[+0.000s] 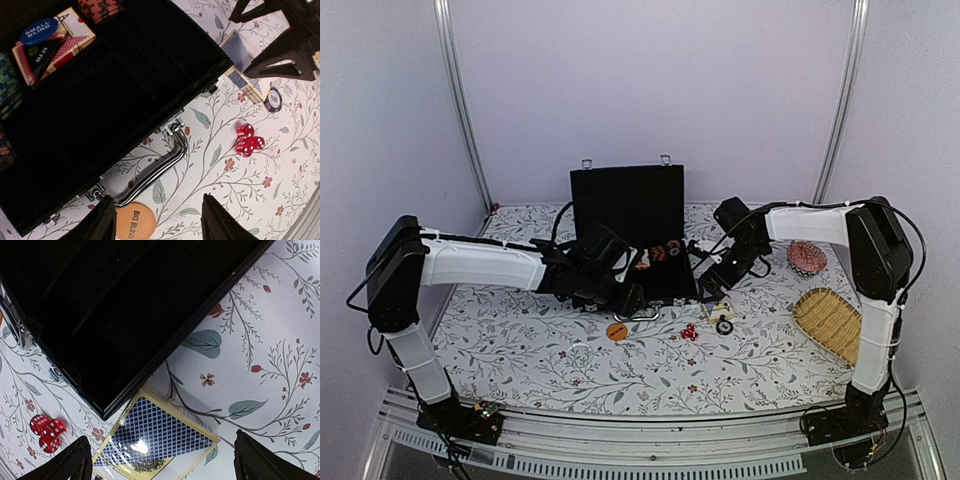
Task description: Pack up texas hold em set
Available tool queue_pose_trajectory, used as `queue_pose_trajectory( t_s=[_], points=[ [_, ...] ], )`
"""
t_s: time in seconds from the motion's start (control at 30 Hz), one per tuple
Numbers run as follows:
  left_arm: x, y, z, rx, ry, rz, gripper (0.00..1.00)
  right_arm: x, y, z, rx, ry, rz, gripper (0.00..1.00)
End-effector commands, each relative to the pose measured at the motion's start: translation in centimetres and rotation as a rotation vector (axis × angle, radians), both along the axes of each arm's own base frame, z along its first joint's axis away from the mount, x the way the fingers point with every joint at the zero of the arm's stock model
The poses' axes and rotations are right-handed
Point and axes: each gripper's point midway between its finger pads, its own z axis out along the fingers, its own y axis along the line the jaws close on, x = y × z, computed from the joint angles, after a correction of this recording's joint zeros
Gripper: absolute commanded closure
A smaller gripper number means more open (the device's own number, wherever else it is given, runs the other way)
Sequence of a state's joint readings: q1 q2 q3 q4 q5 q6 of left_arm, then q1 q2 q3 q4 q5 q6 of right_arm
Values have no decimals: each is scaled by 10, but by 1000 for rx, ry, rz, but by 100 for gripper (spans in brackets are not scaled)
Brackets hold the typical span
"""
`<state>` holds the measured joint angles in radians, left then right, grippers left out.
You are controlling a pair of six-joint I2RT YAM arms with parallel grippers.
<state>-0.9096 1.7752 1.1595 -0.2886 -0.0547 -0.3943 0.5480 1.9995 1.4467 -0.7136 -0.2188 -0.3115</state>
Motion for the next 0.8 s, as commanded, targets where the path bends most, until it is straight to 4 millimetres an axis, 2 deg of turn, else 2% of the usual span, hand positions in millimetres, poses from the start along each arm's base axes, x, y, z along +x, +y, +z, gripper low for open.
queue_pose_trajectory(
  t_s=[0.0,0.23,0.77],
  points=[
    [1,-11,3,-16,1,-14,42,-1,3,-12,-69,2,6,1],
    [-3,-16,-1,-23,22,-37,42,-6,-10,-27,-175,-8,16,1],
    [-2,-20,-5,-16,27,-56,43,12,-57,-22,-231,-12,-80,0]
  ],
)
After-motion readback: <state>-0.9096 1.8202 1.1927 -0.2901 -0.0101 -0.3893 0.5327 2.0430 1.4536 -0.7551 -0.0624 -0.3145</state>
